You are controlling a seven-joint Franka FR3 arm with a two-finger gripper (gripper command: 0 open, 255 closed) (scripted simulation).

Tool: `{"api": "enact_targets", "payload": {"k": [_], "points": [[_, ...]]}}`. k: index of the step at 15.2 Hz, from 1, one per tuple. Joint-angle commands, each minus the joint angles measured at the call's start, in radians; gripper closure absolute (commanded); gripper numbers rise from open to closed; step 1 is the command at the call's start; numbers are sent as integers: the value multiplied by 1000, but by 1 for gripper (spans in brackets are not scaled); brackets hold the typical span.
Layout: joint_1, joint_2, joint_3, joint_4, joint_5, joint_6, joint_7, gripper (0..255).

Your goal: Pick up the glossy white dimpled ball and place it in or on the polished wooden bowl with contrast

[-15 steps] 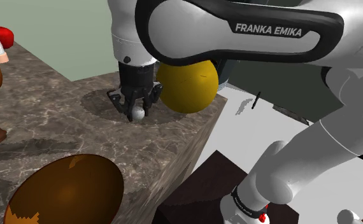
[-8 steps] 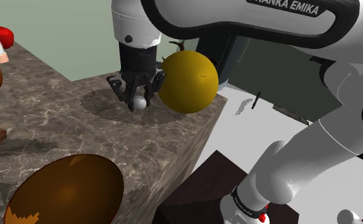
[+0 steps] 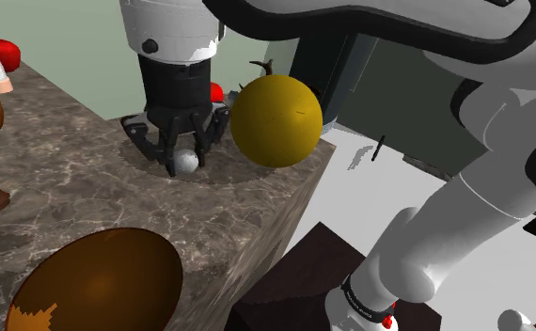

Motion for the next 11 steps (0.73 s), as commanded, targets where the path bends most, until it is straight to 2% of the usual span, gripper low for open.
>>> {"api": "enact_targets", "payload": {"k": [1, 6, 11], "points": [[23, 45, 43, 34, -19, -3, 70, 255], [108, 195, 138, 171, -105, -50, 247, 255], [261, 384, 191, 356, -233, -124, 419, 255]]}}
